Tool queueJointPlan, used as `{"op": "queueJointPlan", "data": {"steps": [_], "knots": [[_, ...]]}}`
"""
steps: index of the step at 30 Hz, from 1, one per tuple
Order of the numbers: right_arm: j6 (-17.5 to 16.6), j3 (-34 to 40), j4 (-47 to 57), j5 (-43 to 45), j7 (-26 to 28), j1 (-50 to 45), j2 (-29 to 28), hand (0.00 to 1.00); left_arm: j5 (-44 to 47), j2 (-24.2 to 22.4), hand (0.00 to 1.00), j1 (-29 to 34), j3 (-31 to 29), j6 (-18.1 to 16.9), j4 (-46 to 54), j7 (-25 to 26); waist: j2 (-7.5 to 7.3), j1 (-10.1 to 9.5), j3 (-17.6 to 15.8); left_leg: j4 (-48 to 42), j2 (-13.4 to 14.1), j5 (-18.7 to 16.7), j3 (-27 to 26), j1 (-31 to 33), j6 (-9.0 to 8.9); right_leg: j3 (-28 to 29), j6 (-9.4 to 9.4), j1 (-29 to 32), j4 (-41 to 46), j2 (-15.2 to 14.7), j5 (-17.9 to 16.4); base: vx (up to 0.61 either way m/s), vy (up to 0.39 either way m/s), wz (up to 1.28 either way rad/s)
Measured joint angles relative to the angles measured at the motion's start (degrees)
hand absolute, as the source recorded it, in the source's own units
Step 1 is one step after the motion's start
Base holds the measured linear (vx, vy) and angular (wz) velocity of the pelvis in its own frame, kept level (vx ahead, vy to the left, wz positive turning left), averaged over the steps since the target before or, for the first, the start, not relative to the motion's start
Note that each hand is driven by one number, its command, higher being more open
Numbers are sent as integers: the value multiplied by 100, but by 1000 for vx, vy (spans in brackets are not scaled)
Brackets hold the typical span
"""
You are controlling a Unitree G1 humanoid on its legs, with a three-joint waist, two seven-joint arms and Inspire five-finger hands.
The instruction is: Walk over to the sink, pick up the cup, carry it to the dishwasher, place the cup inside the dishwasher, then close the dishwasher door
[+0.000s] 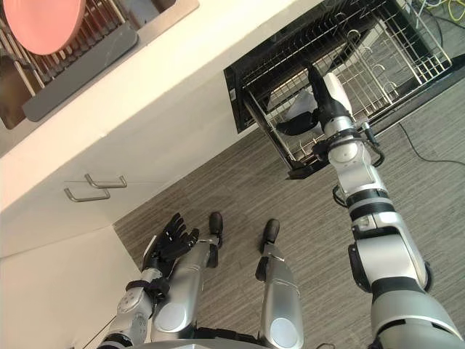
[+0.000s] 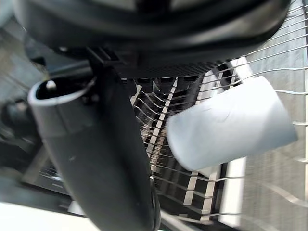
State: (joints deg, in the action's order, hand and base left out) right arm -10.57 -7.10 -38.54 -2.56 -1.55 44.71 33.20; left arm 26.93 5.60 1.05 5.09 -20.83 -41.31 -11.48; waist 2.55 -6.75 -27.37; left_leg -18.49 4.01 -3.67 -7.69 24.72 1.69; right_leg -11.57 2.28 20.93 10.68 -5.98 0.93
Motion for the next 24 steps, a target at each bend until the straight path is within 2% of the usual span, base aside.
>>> {"op": "queueJointPlan", "data": {"steps": [3,8,10,12,19,24], "knots": [[-175,412,391,319,15,-518,-213,100,-38,-20,100,47,33,30,-69,20,-51,71,220,119,-16,23,10,-175,-32,-14,-2,-186,-125,12,2,7,0,1],[-491,1047,1679,821,218,-1917,-715,100,-704,94,100,188,-2,54,-386,185,-307,259,725,459,-46,61,22,-581,-77,-4,2,-661,-618,80,113,70,-2,0],[-615,1119,2187,820,250,-2453,-894,100,-918,114,100,278,-2,80,-469,259,-351,358,937,526,-65,50,28,-665,-94,-8,21,-765,-719,80,125,106,10,3],[-720,1182,2530,819,275,-2900,-1131,100,-1040,119,100,317,-3,101,-551,295,-364,435,1025,638,-90,50,16,-889,-94,-5,36,-977,-816,77,134,77,10,-1],[-1110,1176,3398,1043,635,-4555,-2046,100,-1367,134,100,763,-130,96,-903,427,-377,568,1823,1197,-193,175,-90,-1526,-130,85,69,-1439,-1074,26,140,24,10,-5],[-1317,1167,3622,1167,804,-5042,-2474,100,-1459,171,100,874,-144,108,-1154,584,-381,640,2021,1710,-255,364,-114,-2036,-159,97,84,-1746,-1164,10,131,0,-1,-1]]}}
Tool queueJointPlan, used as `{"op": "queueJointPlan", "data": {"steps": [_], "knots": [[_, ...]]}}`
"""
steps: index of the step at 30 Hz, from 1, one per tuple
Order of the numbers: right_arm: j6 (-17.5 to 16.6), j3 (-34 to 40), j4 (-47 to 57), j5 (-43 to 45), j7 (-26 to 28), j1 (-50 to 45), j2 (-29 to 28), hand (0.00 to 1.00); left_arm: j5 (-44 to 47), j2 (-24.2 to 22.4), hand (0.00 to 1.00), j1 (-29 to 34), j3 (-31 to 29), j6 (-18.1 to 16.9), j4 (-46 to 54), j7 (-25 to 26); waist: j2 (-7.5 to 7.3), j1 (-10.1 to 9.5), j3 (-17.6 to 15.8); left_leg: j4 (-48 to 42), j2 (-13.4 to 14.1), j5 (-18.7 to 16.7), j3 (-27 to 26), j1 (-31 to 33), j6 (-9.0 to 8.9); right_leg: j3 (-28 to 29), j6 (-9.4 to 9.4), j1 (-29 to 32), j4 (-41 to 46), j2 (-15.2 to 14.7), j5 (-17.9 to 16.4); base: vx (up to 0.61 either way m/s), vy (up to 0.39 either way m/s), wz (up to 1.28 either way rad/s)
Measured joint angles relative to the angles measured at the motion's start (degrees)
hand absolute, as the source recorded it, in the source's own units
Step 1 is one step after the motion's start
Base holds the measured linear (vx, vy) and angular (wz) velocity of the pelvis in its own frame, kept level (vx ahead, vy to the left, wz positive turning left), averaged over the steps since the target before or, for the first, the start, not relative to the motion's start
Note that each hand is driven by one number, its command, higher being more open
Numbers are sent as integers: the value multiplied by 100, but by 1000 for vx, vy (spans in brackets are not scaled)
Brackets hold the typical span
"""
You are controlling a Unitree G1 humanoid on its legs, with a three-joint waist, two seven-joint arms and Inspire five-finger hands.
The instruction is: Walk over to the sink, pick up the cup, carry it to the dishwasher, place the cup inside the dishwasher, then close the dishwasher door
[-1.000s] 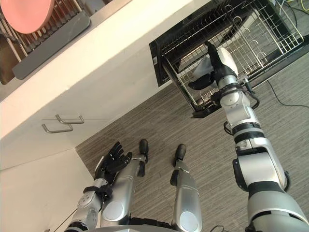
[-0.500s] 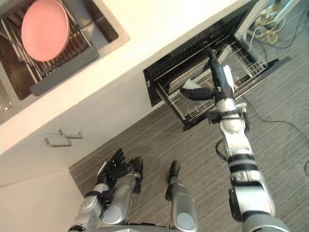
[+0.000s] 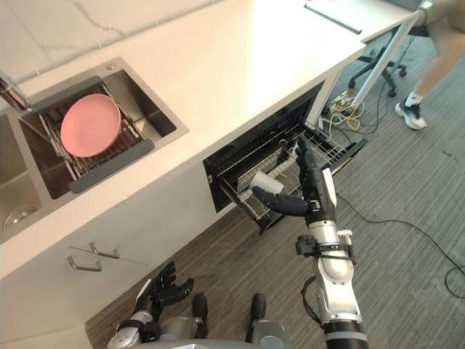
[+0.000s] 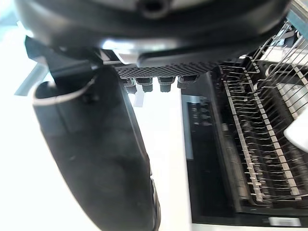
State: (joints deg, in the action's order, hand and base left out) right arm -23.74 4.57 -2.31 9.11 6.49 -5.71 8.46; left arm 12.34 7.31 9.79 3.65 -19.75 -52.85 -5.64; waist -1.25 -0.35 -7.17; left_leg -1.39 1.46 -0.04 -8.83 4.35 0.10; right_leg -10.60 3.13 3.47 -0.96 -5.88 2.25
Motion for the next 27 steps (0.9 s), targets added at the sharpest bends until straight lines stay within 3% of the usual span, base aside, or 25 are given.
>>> {"op": "queueJointPlan", "data": {"steps": [6,9,11,13,16,17,19,24,26,27], "knots": [[-33,-42,200,-32,95,-171,-203,100,-13,-16,100,12,15,-21,-101,77,13,10,104,164,-40,62,36,-395,30,-51,52,-358,-31,-22,-45,12,8,3],[-33,-42,266,-28,236,-182,-207,100,0,-46,100,20,15,-73,-118,82,47,6,82,-444,0,-277,72,-339,44,-88,64,-545,126,-40,-168,-9,14,7],[-34,-22,428,-24,321,-334,-191,100,-1,-87,100,20,14,-124,-152,88,153,15,46,-1265,120,-713,100,-142,34,-229,58,-696,445,-36,-400,-59,42,28],[-34,3,502,-21,402,-439,-190,100,4,-97,100,21,13,-167,-156,72,156,12,49,-1383,155,-842,31,-112,29,-357,64,-738,578,-66,-496,-75,37,39],[-40,79,667,-22,465,-522,-181,100,18,-84,100,11,0,-183,-267,-5,135,80,55,-1081,338,-730,-827,-185,-26,-656,125,-754,602,-297,-535,-21,41,62],[-34,162,673,-23,427,-519,-184,100,137,-130,100,-4,-22,-188,-312,-21,172,102,39,-909,271,-478,-873,-184,5,-879,185,-802,596,-410,-540,5,82,79],[-28,172,671,-29,372,-519,-181,100,246,-167,100,-4,-132,-203,-312,-18,173,16,36,-868,203,-475,-861,-169,25,-996,248,-856,552,-480,-513,27,91,52],[-25,15,550,-30,275,-372,-165,100,466,-186,100,-6,-141,-179,-307,-134,135,-82,18,-1451,208,-968,-1211,-108,190,-1220,499,-972,939,-817,-852,82,132,28],[-21,-42,502,-32,127,-366,-169,100,443,-171,100,-4,-138,-171,-307,-247,102,-114,53,-1729,40,-1310,-1162,-136,299,-1243,718,-959,1476,-1101,-1098,174,178,18],[-21,-41,482,-32,93,-366,-166,100,435,-177,100,-5,-137,-170,-306,-255,109,-113,55,-1739,-9,-1356,-1133,-173,324,-1232,700,-900,1738,-1195,-1145,209,211,33]]}}
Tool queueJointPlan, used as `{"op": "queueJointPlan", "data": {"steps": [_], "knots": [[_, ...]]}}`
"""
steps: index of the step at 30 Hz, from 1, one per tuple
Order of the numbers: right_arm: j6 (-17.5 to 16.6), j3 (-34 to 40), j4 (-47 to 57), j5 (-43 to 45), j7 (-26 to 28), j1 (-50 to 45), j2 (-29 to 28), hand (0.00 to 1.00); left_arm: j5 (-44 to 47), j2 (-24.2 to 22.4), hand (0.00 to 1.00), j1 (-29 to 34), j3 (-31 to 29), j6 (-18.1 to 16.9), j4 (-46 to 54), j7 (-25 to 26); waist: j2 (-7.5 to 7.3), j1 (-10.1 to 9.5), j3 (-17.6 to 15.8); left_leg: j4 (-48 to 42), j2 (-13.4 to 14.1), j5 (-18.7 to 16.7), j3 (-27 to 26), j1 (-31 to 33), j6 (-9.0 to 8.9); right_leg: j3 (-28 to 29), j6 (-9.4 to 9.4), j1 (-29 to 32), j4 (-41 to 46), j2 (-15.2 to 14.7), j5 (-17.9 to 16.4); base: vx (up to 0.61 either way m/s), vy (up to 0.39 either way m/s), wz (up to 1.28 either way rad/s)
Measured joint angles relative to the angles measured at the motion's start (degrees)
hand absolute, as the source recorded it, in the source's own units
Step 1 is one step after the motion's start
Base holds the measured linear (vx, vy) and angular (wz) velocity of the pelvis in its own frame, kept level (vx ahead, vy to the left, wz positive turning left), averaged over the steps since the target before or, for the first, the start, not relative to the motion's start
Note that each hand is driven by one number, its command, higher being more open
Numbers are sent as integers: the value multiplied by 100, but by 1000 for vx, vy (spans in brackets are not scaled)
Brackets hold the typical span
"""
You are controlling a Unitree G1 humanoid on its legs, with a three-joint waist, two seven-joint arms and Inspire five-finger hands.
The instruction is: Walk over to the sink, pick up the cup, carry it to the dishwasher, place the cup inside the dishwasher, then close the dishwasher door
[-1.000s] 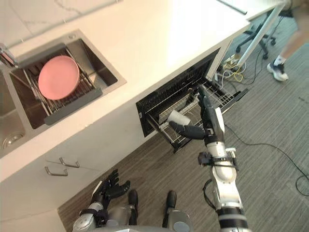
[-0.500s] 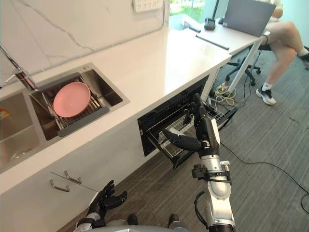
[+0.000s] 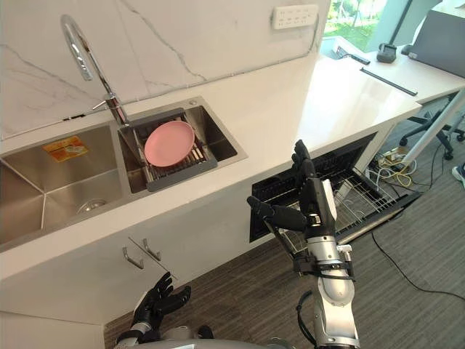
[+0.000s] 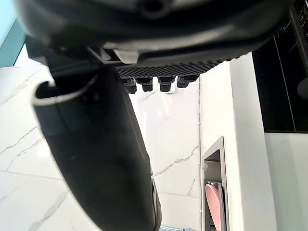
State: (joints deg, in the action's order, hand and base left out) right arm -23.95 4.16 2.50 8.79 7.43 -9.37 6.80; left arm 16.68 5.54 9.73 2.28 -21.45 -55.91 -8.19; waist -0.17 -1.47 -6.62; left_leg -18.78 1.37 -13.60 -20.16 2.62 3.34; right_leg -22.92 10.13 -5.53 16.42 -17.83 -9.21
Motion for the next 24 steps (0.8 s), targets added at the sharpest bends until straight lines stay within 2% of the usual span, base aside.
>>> {"op": "queueJointPlan", "data": {"steps": [2,3,4,6,8,9,10,11,12,13,14,15,16,17,19,24], "knots": [[22,5,-242,-1,-120,0,5,100,-91,46,100,21,10,26,62,-1,-43,14,-3,99,-238,-22,184,-304,71,298,-121,487,1627,-463,24,186,197,44],[35,0,-317,-5,-130,0,2,100,-94,80,100,34,12,47,109,0,-111,14,-12,173,-328,-31,263,-427,92,442,-216,593,2032,-581,93,212,121,52],[63,-1,-455,-46,-128,0,5,100,-29,123,100,79,-15,216,191,39,-172,37,-8,301,-426,-45,426,-663,156,737,-393,806,2682,-669,345,239,67,70],[69,-10,-573,-186,-126,-1,7,100,-40,193,100,126,-33,271,176,80,-149,97,-2,451,-410,-50,721,-855,182,1019,-368,1030,3057,-380,-91,233,28,75],[68,-46,-579,-303,-112,-11,37,100,-60,304,100,151,-16,313,166,80,-150,105,-4,681,-318,-28,1079,-1072,158,1168,-437,1284,2619,200,-543,220,-40,74],[57,-45,-594,-345,-121,-11,57,100,-97,313,100,151,-16,324,150,81,-130,125,-16,705,-260,-24,1193,-1120,147,1206,-480,1309,2396,373,-568,242,-97,97],[51,-44,-640,-394,-146,-24,81,100,-107,330,100,172,-4,336,134,77,-108,195,-20,740,-134,-4,1438,-1163,107,1380,-506,1379,1858,719,-581,252,-140,116],[51,-45,-645,-501,-240,-46,74,100,-106,368,100,196,-20,334,124,73,-171,238,-1,737,-79,38,1597,-1175,-53,1552,-489,1406,1118,938,-389,254,-159,115],[50,-45,-642,-575,-286,-48,71,100,-106,400,100,198,-29,329,126,69,-242,235,32,737,-103,39,1639,-1181,-105,1578,-536,1376,664,970,-58,267,-180,88],[47,-43,-622,-661,-331,-26,94,100,-131,470,100,178,-69,327,127,69,-365,226,38,729,-154,-9,1684,-1248,-220,1639,-555,1366,283,937,574,278,-169,63],[52,-35,-650,-766,-415,-21,249,100,-267,381,100,170,-81,337,27,130,-205,202,82,728,45,-62,1690,-1308,-336,1442,-612,1156,224,1063,547,345,-189,56],[48,-34,-631,-924,-513,12,380,100,-307,282,100,217,-96,302,30,141,-118,186,119,818,179,-50,1623,-1324,-383,1346,-634,1015,-21,1170,558,277,-141,39],[49,-23,-631,-985,-559,42,453,100,-314,227,100,226,-125,283,31,165,-22,174,147,897,214,-36,1596,-1347,-410,1311,-669,976,-122,1226,581,230,-107,16],[61,10,-641,-1118,-632,97,552,100,-313,172,100,252,-193,261,34,169,-3,156,147,1054,260,22,1584,-1382,-498,1282,-696,951,-237,1281,600,135,-60,6],[81,10,-641,-1163,-715,149,657,100,-321,182,100,275,-241,241,30,168,6,153,149,1150,275,99,1574,-1412,-558,1261,-705,877,-389,1310,645,127,-37,2],[199,4,-638,-1357,-770,259,664,100,-431,226,100,325,-248,237,27,147,1,155,140,1203,231,164,1487,-1442,-544,1313,-623,539,-1135,1330,1042,19,38,-6]]}}
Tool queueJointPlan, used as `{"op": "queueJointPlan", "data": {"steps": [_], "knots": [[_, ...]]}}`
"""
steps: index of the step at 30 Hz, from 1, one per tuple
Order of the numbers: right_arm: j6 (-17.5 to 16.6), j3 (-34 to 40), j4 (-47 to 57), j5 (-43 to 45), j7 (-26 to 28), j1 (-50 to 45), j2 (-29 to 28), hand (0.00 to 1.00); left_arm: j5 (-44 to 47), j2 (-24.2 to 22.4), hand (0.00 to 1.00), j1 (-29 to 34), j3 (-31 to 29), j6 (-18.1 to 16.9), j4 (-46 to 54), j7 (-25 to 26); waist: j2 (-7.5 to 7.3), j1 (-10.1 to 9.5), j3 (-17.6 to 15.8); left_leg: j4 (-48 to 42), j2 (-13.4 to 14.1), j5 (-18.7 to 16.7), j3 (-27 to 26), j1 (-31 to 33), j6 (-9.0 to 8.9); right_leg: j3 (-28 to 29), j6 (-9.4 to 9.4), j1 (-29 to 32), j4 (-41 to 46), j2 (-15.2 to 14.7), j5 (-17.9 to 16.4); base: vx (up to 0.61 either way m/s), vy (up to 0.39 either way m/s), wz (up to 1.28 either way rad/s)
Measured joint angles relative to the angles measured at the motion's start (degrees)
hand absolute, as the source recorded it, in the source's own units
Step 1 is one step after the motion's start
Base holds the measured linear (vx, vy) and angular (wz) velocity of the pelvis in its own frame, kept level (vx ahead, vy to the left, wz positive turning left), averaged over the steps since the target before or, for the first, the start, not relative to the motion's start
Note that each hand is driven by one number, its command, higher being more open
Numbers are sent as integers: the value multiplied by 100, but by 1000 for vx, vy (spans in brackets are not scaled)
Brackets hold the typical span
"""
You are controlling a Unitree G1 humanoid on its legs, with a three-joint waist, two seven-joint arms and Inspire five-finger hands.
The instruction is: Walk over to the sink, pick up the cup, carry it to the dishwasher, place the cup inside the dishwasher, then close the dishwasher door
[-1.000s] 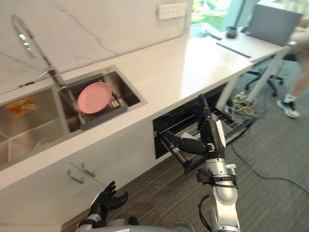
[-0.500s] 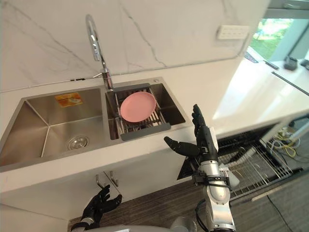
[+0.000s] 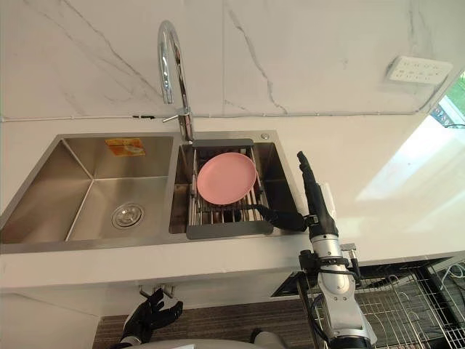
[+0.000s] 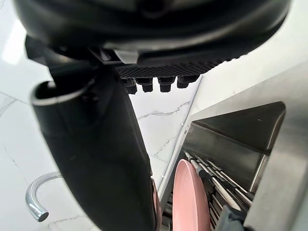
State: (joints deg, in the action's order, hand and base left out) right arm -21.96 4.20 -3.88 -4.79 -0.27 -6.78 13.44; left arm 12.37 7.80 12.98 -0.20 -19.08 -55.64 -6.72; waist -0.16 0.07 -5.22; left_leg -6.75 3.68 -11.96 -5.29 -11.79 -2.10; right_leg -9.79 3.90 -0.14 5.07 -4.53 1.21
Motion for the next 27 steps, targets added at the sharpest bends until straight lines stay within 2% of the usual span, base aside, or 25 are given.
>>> {"op": "queueJointPlan", "data": {"steps": [4,5,16,22,27], "knots": [[124,-13,0,-13,64,4,-22,100,-132,23,100,-9,0,-2,22,-27,-47,-15,-29,35,-79,6,-11,32,10,17,33,-209,-560,7,349,-46,39,-2],[224,-20,-23,-45,169,8,-135,100,-132,85,100,98,-172,0,-118,61,-97,-43,-143,421,34,127,-13,22,12,-64,-81,-262,-1000,137,675,0,0,0],[297,-13,0,-118,100,5,-136,100,-130,62,100,139,-171,23,-118,61,-68,-13,-284,424,34,128,-171,29,10,59,-73,-135,-910,146,679,-5,0,-7],[413,30,466,-223,-171,-68,-136,100,-121,71,100,205,-167,215,-128,66,-49,97,-343,366,23,124,-269,108,4,115,-62,204,-317,74,407,-31,-4,-3],[413,152,740,-512,-257,-56,-137,100,-119,73,100,204,-168,237,-106,79,-55,67,-340,282,11,105,-268,112,-25,31,-52,194,-177,11,335,-44,-11,8]]}}
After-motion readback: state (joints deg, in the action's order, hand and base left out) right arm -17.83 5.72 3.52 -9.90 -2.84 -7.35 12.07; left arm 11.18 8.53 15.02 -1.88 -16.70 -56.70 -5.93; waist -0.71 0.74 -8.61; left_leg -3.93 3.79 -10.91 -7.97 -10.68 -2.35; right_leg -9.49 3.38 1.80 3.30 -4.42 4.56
